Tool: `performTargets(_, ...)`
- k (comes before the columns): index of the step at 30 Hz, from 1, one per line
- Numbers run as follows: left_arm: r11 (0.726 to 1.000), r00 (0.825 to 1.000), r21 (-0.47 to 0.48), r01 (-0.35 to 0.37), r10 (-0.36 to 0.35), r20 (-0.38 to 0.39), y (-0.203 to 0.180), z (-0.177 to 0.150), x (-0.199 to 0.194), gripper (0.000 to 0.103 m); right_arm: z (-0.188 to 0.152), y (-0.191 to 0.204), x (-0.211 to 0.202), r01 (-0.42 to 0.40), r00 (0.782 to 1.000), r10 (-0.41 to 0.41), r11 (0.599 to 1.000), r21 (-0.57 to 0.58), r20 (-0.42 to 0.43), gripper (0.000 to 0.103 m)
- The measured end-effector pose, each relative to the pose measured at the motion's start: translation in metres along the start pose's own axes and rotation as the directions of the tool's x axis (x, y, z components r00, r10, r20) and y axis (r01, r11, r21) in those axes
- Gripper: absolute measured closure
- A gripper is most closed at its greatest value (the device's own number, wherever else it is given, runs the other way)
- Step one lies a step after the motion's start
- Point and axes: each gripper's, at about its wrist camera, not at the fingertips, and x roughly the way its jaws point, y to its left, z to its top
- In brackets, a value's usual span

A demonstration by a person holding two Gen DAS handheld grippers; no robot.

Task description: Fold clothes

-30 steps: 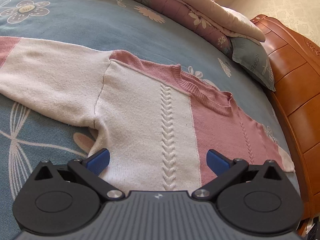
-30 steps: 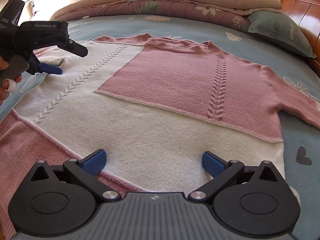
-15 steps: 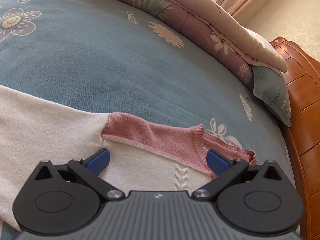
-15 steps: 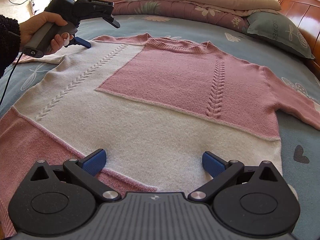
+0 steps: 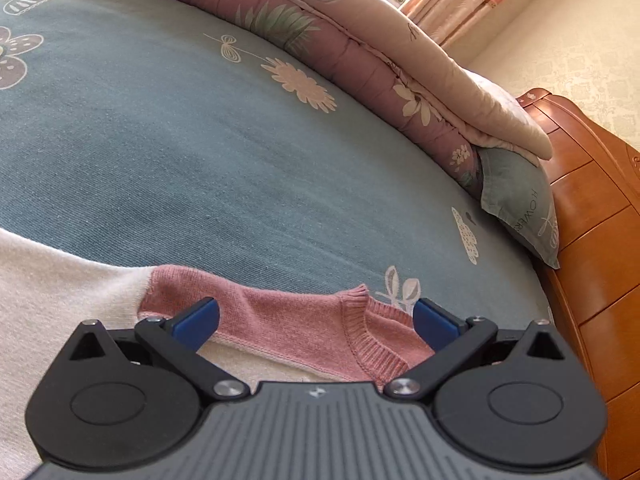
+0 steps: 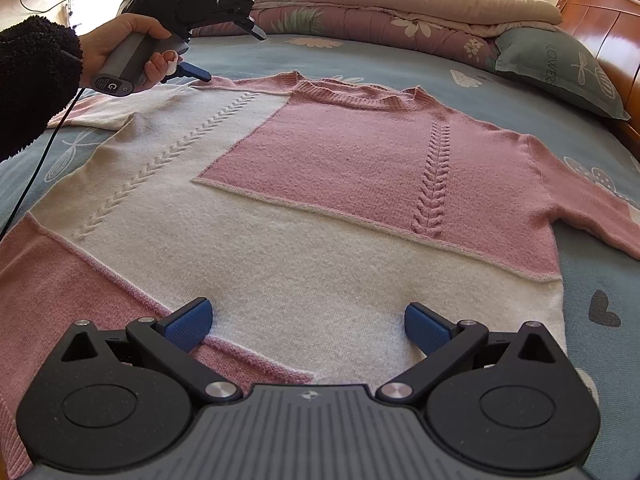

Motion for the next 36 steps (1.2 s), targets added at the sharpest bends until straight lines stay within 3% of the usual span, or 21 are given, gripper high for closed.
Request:
performTargets(7, 0.999, 0.999, -0.013, -0.053, 0.053, 0.001, 0.001, 0.006, 0.022, 0.001, 0.0, -0.002, 0.001, -0.012, 1.0, 0.012, 1.0, -0.002, 0.005, 0.0)
performTargets(9, 0.998, 0.998, -0.024, -0.056, 0.055, -0.024, -0.002, 0.009, 0.011, 0.001, 0.0, -0.001, 0.001, -0.011, 1.0, 0.011, 1.0, -0.003, 0.004, 0.0)
performTargets(14, 1.0, 1.0, -0.004, -0.007, 0.007, 0.006, -0.004, 0.017, -0.046, 0.001, -0.001, 0.0, 0.0, -0.001, 1.0, 0.001, 1.0, 0.001, 0.004, 0.0)
performTargets(19, 0.997, 0.996, -0.012, -0.073, 0.072, -0.049, 0.019, 0.023, -0.074, 0.001, -0.001, 0.002, 0.0, 0.01, 1.0, -0.01, 1.0, 0.005, 0.005, 0.0)
performTargets(25, 0.989, 0.99, -0.093, -0.111, 0.102, -0.1, 0.057, 0.007, -0.046, 0.001, -0.001, 0.001, 0.0, 0.006, 1.0, -0.006, 1.0, 0.007, 0.012, 0.0)
performTargets(32, 0.992, 0.993, -0.058, -0.116, 0.116, -0.001, 0.063, 0.02, -0.025, 0.001, -0.001, 0.001, 0.002, 0.0, 1.0, -0.001, 1.0, 0.003, 0.028, 0.0)
performTargets(36, 0.983, 0.993, -0.145, -0.115, 0.117, 0.005, 0.064, 0.025, -0.036, 0.001, -0.001, 0.002, 0.003, -0.001, 1.0, 0.001, 1.0, 0.002, 0.027, 0.0)
